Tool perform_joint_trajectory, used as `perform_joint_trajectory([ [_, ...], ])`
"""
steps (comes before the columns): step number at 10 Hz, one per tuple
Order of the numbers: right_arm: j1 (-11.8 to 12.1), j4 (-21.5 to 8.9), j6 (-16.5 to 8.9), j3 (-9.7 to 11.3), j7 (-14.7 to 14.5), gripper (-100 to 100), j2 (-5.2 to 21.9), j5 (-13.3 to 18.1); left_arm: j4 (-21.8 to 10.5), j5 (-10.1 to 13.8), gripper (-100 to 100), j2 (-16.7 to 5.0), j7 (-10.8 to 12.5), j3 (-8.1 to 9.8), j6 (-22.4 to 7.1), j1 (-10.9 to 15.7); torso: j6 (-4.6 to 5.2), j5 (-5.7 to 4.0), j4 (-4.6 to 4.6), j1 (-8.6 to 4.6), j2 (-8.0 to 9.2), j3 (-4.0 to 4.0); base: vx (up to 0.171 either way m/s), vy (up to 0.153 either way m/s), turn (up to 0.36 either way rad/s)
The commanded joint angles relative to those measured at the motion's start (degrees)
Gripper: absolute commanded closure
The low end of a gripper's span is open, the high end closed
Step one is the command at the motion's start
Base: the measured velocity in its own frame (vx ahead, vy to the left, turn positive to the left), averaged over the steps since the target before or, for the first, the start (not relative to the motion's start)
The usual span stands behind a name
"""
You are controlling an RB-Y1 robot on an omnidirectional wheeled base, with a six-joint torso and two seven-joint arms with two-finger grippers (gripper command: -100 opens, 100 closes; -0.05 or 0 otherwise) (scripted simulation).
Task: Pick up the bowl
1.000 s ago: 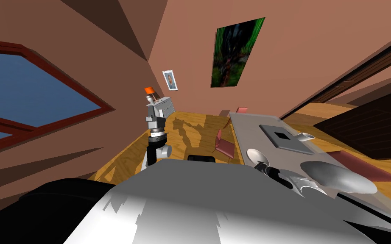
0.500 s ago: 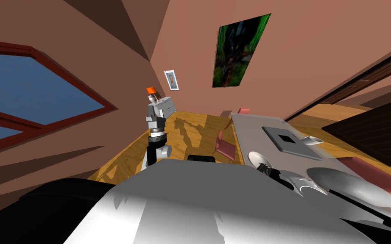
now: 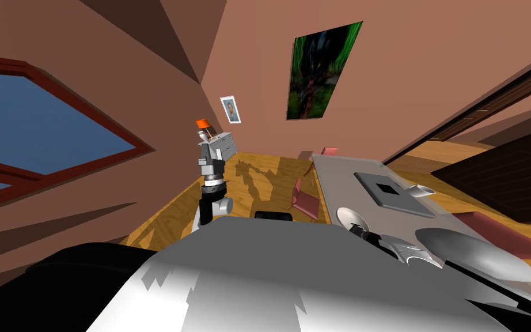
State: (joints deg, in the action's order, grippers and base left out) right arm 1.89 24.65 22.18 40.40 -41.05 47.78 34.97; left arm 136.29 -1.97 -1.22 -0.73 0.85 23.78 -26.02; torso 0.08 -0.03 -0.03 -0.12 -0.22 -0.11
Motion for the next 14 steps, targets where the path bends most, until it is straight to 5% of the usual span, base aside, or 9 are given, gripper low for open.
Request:
perform_joint_trajectory([
  [1,0.36,-0.60,0.14,-0.22,-2.82,-100,-0.68,-1.70,0.00,0.00,0,0.00,0.00,0.00,0.00,0.00,0.00,0.00,0.00,0.00,0.00,0.00,0.068,-0.021,-0.053],
  [3,0.66,-0.86,0.18,-0.37,-4.46,-100,-1.08,-2.77,0.00,0.00,0,0.00,0.00,0.00,0.00,0.00,-0.01,-0.01,-0.01,-0.01,-0.04,-0.03,0.058,-0.016,-0.030],
  [5,1.58,-1.65,0.27,-0.83,-9.35,-100,-2.29,-5.97,0.00,0.00,0,0.00,0.00,0.00,0.00,0.00,0.00,0.00,0.00,-0.02,0.01,0.00,0.073,-0.022,-0.066],
  [8,1.58,-2.30,0.47,-1.09,-10.27,-100,-2.70,-6.53,0.00,0.00,0,0.00,0.00,0.00,0.00,0.00,-0.01,0.01,0.00,0.03,0.01,0.00,0.045,-0.006,-0.018],
  [9,1.58,-2.42,0.58,-1.14,-10.68,100,-2.77,-6.64,0.00,0.00,0,0.00,0.00,0.00,0.00,0.01,-0.02,0.01,0.02,0.05,0.10,0.05,0.000,0.000,0.000],
  [13,1.59,-2.39,0.60,-1.09,-10.69,100,-2.78,-6.59,0.00,0.00,0,0.00,0.00,0.00,0.00,0.01,0.00,0.02,0.06,0.03,0.21,0.13,0.000,0.000,0.000],
  [14,1.59,-2.39,0.61,-1.09,-10.69,0,-2.79,-6.59,0.00,0.00,0,0.00,0.00,0.00,0.00,0.01,0.00,0.03,0.07,0.04,0.22,0.13,0.000,0.000,0.000],
])
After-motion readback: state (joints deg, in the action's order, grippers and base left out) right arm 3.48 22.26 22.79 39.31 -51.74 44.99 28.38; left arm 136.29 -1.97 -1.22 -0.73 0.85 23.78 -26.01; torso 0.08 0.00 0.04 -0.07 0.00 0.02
